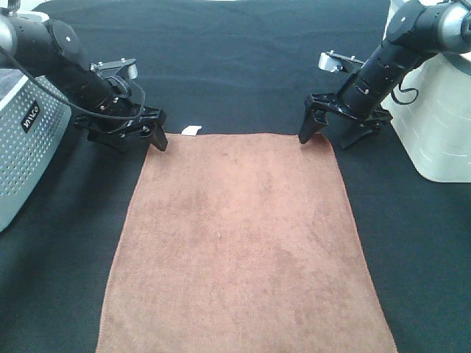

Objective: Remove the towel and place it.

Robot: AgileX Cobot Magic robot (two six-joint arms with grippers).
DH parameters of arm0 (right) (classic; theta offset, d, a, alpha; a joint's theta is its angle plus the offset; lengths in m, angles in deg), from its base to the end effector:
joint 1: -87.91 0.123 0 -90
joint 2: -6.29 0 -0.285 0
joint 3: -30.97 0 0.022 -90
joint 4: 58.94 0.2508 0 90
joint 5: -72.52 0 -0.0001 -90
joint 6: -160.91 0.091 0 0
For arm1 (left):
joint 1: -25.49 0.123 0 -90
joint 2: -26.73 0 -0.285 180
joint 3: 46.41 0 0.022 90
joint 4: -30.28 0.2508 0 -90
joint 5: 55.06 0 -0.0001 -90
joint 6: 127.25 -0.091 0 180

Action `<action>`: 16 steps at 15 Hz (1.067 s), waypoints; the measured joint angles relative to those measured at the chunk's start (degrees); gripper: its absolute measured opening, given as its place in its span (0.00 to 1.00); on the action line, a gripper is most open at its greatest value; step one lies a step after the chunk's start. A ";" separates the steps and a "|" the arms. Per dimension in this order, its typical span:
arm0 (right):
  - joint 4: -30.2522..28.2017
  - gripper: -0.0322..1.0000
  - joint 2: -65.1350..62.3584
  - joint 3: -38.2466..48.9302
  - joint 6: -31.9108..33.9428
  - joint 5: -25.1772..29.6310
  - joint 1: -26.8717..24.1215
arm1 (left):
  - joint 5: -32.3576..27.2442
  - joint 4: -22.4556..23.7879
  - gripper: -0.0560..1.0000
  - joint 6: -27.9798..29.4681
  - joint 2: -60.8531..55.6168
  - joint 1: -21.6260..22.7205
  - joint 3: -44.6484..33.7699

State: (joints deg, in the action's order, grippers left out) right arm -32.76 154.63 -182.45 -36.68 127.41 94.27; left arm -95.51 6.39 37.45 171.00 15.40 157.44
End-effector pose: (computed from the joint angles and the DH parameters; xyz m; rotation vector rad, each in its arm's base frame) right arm 0.4918 0.0879 0.1042 -0.2666 2.8662 0.5502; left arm 0.4793 -0.1096 0.0998 0.2338 2.7578 -0.4292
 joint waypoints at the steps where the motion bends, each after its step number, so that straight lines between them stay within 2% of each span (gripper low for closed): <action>1: 0.00 0.88 0.00 0.00 0.00 0.00 0.00 | 0.00 -0.06 0.77 0.00 0.00 0.00 0.00; 4: 0.00 0.88 0.00 0.00 0.00 0.06 0.00 | 0.00 -0.92 0.77 0.00 0.00 0.00 0.00; 8: -0.63 0.86 0.06 0.00 0.00 -0.63 1.43 | 0.52 -2.35 0.76 -0.06 0.11 -2.69 0.00; 11: -2.86 0.78 0.17 -0.06 0.23 -3.61 5.21 | 2.12 -2.81 0.72 -0.06 0.34 -4.93 0.00; 12: -4.98 0.73 0.17 -0.06 1.55 -4.13 5.73 | 2.64 -2.86 0.66 -0.06 0.52 -5.10 0.00; 13: -6.70 0.63 0.23 -0.06 2.81 -4.30 5.73 | 3.04 -2.58 0.53 0.00 0.69 -5.10 0.00; 14: -7.68 0.59 0.23 -0.06 3.15 -4.35 5.73 | 3.09 -2.23 0.48 0.00 0.80 -5.10 0.00; 15: -10.37 0.49 0.29 -0.06 3.78 -4.47 5.73 | 3.15 -1.32 0.38 0.00 0.86 -5.10 0.00; 16: -11.12 0.38 0.29 -0.06 4.18 -4.53 5.73 | 3.27 -0.74 0.22 0.06 0.86 -5.10 0.00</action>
State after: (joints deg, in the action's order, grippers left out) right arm -43.88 154.91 -182.51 -32.49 122.89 100.00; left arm -92.25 5.64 37.51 171.86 10.31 157.44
